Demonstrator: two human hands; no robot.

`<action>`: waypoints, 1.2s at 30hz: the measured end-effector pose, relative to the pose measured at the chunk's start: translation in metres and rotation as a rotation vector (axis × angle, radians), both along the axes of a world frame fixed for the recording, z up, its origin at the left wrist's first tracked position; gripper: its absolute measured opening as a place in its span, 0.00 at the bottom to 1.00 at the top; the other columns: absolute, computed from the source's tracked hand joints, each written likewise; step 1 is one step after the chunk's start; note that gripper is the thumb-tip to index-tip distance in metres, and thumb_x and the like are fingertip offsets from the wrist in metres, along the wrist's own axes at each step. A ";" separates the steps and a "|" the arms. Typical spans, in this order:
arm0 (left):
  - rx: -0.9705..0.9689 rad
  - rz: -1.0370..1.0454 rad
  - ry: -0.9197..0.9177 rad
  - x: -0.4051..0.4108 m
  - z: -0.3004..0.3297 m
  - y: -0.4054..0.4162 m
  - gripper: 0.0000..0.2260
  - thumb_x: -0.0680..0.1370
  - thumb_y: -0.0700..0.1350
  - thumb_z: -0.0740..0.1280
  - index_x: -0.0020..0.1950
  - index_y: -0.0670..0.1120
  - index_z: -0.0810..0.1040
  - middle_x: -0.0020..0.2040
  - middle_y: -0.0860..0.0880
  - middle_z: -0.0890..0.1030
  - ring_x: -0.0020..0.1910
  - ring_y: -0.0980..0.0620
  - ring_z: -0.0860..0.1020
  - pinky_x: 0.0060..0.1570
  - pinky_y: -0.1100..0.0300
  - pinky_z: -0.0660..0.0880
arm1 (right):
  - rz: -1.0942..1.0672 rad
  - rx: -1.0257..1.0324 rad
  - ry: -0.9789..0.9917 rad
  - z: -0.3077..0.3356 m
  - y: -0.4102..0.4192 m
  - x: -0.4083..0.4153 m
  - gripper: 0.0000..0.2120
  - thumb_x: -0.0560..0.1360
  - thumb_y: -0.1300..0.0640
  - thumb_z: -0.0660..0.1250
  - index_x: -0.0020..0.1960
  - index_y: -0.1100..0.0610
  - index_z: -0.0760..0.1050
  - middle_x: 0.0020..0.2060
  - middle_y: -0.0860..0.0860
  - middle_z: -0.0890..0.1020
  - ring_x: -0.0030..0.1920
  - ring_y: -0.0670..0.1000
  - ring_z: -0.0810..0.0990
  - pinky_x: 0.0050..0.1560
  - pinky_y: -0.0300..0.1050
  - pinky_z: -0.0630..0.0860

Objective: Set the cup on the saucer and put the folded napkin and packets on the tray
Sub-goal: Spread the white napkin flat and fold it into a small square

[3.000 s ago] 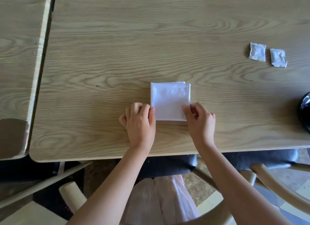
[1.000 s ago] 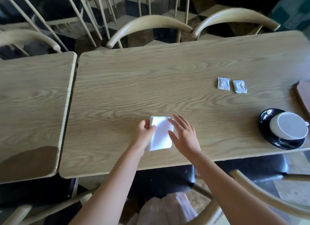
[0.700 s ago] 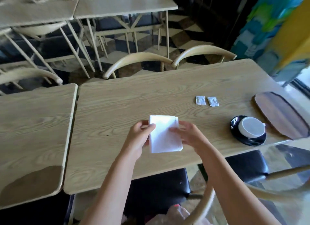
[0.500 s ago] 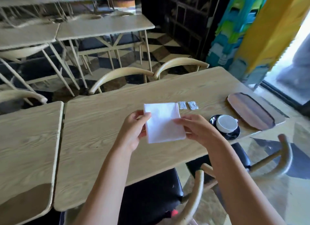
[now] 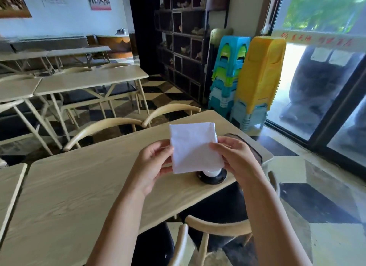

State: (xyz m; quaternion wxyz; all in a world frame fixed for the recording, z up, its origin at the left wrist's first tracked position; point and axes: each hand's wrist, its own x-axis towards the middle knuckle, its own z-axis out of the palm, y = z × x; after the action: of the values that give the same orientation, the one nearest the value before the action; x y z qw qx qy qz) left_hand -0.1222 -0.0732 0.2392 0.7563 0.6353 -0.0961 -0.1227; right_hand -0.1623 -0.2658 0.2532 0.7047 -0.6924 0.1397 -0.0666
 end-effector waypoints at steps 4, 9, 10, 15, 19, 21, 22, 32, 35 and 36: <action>-0.019 0.040 -0.023 -0.016 -0.003 -0.074 0.08 0.77 0.40 0.63 0.50 0.50 0.81 0.39 0.51 0.85 0.37 0.54 0.83 0.31 0.62 0.78 | 0.035 -0.076 -0.004 0.007 -0.075 -0.021 0.05 0.73 0.59 0.67 0.47 0.57 0.79 0.41 0.57 0.83 0.41 0.53 0.81 0.47 0.52 0.79; -0.039 0.052 -0.015 -0.031 -0.004 -0.161 0.12 0.77 0.39 0.63 0.43 0.52 0.83 0.36 0.53 0.85 0.35 0.56 0.82 0.34 0.60 0.80 | 0.067 -0.120 -0.028 0.012 -0.160 -0.043 0.08 0.74 0.62 0.64 0.43 0.53 0.81 0.31 0.46 0.84 0.33 0.44 0.83 0.30 0.39 0.79; -0.033 0.048 -0.010 -0.031 -0.002 -0.174 0.12 0.77 0.39 0.63 0.43 0.52 0.83 0.37 0.53 0.85 0.35 0.56 0.82 0.34 0.60 0.80 | 0.060 -0.134 -0.030 0.013 -0.173 -0.044 0.08 0.74 0.62 0.65 0.42 0.52 0.81 0.31 0.46 0.84 0.33 0.44 0.83 0.32 0.41 0.81; 0.002 0.066 0.012 -0.022 0.001 -0.221 0.09 0.77 0.39 0.63 0.47 0.49 0.81 0.42 0.47 0.83 0.40 0.51 0.80 0.44 0.52 0.79 | 0.040 -0.171 -0.054 0.015 -0.219 -0.038 0.10 0.73 0.62 0.65 0.39 0.51 0.82 0.36 0.50 0.85 0.39 0.49 0.84 0.38 0.45 0.82; -0.001 0.041 -0.012 0.002 -0.002 -0.245 0.09 0.77 0.39 0.63 0.46 0.49 0.81 0.37 0.51 0.84 0.35 0.54 0.82 0.36 0.59 0.80 | 0.027 -0.165 -0.081 0.013 -0.242 -0.020 0.12 0.73 0.64 0.65 0.37 0.51 0.82 0.36 0.50 0.84 0.36 0.45 0.83 0.33 0.39 0.80; -0.003 0.028 -0.008 0.019 -0.006 -0.255 0.08 0.77 0.38 0.63 0.47 0.48 0.81 0.37 0.50 0.85 0.35 0.54 0.82 0.35 0.60 0.80 | 0.030 -0.178 -0.085 0.011 -0.251 -0.007 0.12 0.73 0.65 0.64 0.39 0.52 0.82 0.37 0.52 0.83 0.35 0.44 0.82 0.33 0.39 0.80; -0.007 0.020 0.001 0.028 -0.009 -0.259 0.08 0.77 0.38 0.63 0.47 0.48 0.81 0.37 0.50 0.85 0.35 0.54 0.82 0.35 0.59 0.81 | 0.036 -0.183 -0.085 0.010 -0.254 0.000 0.12 0.73 0.66 0.64 0.40 0.52 0.82 0.38 0.53 0.83 0.35 0.44 0.82 0.32 0.38 0.79; 0.096 0.037 0.069 0.124 -0.037 -0.272 0.08 0.76 0.36 0.64 0.49 0.44 0.81 0.42 0.46 0.84 0.39 0.50 0.83 0.40 0.58 0.82 | -0.003 -0.245 0.050 -0.015 -0.276 0.107 0.10 0.72 0.63 0.67 0.53 0.57 0.80 0.47 0.58 0.84 0.47 0.55 0.83 0.46 0.54 0.82; 0.119 0.071 0.103 0.143 -0.050 -0.273 0.08 0.77 0.36 0.63 0.47 0.45 0.80 0.41 0.46 0.84 0.37 0.52 0.82 0.37 0.61 0.81 | 0.023 -0.250 0.058 -0.031 -0.279 0.136 0.10 0.71 0.62 0.67 0.43 0.48 0.82 0.44 0.55 0.84 0.46 0.54 0.83 0.46 0.54 0.82; 0.128 0.089 0.114 0.150 -0.054 -0.273 0.08 0.77 0.36 0.63 0.47 0.46 0.80 0.42 0.46 0.84 0.37 0.51 0.82 0.37 0.60 0.81 | 0.038 -0.253 0.060 -0.035 -0.280 0.146 0.11 0.71 0.62 0.67 0.40 0.46 0.82 0.42 0.54 0.85 0.46 0.54 0.83 0.46 0.55 0.82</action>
State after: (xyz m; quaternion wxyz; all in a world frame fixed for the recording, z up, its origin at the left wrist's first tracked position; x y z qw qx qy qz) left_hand 0.0274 -0.3466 0.1853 0.7231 0.6781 -0.0166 -0.1309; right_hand -0.0162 -0.5460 0.2182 0.6086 -0.7798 0.1380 -0.0496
